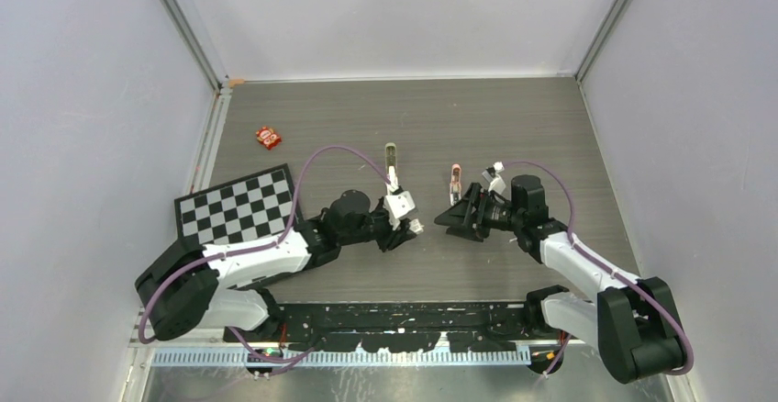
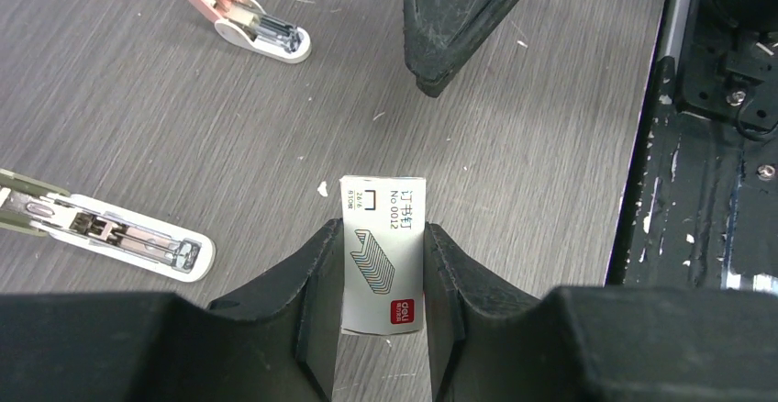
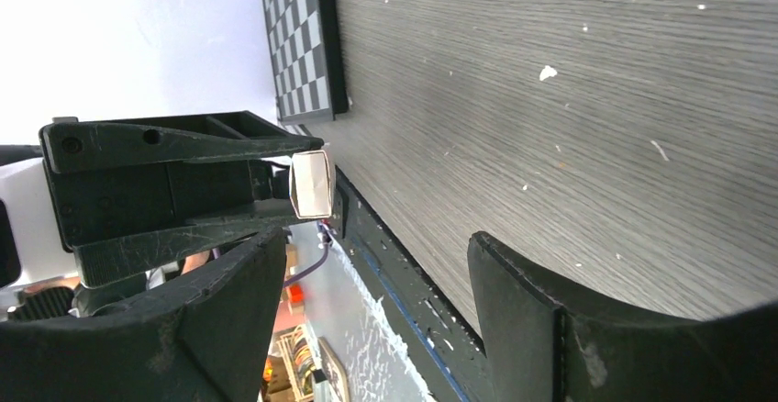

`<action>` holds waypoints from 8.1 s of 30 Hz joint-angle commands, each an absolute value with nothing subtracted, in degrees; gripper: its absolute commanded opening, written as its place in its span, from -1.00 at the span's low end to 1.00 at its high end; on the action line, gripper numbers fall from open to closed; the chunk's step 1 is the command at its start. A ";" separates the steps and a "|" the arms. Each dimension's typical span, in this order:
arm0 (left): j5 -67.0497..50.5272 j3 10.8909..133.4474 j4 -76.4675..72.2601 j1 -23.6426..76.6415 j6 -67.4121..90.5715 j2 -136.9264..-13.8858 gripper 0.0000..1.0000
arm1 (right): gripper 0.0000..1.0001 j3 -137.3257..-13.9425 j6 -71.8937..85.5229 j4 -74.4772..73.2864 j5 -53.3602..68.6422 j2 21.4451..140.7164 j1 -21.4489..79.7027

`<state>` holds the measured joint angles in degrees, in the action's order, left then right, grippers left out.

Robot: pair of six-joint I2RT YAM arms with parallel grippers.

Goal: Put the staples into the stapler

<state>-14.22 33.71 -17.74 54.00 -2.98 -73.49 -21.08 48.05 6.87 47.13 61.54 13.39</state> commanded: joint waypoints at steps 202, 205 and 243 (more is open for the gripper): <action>-19.15 33.44 -19.86 53.62 -10.39 -66.96 -0.34 | -0.12 -34.66 53.22 9.65 41.42 72.08 31.99; -18.17 33.64 -19.79 53.62 -9.93 -67.31 -0.34 | -0.25 -34.45 53.42 10.84 42.54 72.46 31.92; -19.80 43.59 0.27 53.70 -16.09 -69.25 0.57 | -0.41 -33.97 48.87 2.20 44.85 65.11 29.11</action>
<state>-16.49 41.08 4.93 53.65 -16.51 -68.45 -33.61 48.23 1.10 44.05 66.72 29.12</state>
